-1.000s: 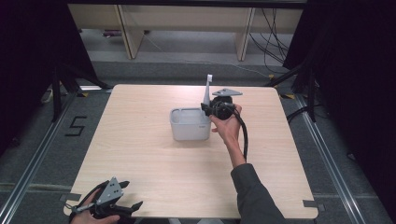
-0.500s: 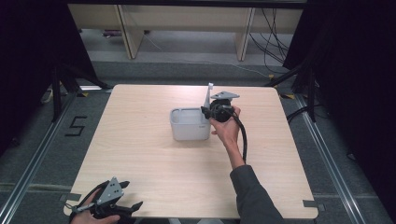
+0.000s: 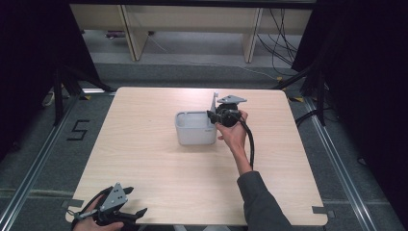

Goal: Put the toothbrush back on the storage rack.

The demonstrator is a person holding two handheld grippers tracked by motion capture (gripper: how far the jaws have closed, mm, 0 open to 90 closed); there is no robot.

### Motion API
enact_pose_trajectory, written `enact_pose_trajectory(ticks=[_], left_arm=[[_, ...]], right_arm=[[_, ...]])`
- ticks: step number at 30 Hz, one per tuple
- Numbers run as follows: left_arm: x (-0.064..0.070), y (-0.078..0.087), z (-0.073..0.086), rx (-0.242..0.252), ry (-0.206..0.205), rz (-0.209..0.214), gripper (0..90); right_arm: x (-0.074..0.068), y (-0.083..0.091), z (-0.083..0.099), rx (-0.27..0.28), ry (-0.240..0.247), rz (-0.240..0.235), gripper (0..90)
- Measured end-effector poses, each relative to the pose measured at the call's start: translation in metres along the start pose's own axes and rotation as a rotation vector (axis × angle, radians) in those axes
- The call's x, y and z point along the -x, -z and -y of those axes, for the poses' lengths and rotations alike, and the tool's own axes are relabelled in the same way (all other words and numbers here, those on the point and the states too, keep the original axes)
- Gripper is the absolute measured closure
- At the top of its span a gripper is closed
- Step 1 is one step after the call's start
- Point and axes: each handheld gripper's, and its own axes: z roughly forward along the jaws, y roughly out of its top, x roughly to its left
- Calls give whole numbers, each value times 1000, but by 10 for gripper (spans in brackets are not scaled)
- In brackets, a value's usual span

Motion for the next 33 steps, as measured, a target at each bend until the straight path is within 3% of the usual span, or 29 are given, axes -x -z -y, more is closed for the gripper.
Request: enact_pose_trajectory(ticks=[3,5,9,10,11,12,16,17,24,25,27,31,33], left_arm=[[0,0,0,6,0,5,162],[-1,-1,0,-7,-6,4,162],[0,-1,1,5,-8,10,162],[-1,0,0,-15,-21,5,162],[-1,0,0,-7,-12,4,162],[1,0,0,-3,-2,6,162],[-1,0,0,-9,-17,10,162],[-1,1,0,-18,-18,-17,162],[0,0,1,-13,-15,-8,162],[0,0,1,-14,-16,-7,162],[0,0,1,-11,-11,-4,162],[0,0,1,-15,-15,-6,162],[0,0,1,-12,-11,-3,162]], right_arm=[[0,0,0,2,-3,2,572],[0,1,1,13,-29,-1,504],[1,2,1,22,-17,1,451],[1,5,0,11,-29,-1,438],[2,6,0,18,-19,3,422],[2,6,0,27,-41,1,411],[3,10,0,30,-27,1,395],[2,14,1,30,-41,3,383],[4,24,3,40,-25,-4,372],[2,26,4,38,-44,-13,371],[2,28,4,51,-21,-6,368],[0,33,6,47,-29,-14,362],[1,35,6,46,-9,-10,359]])
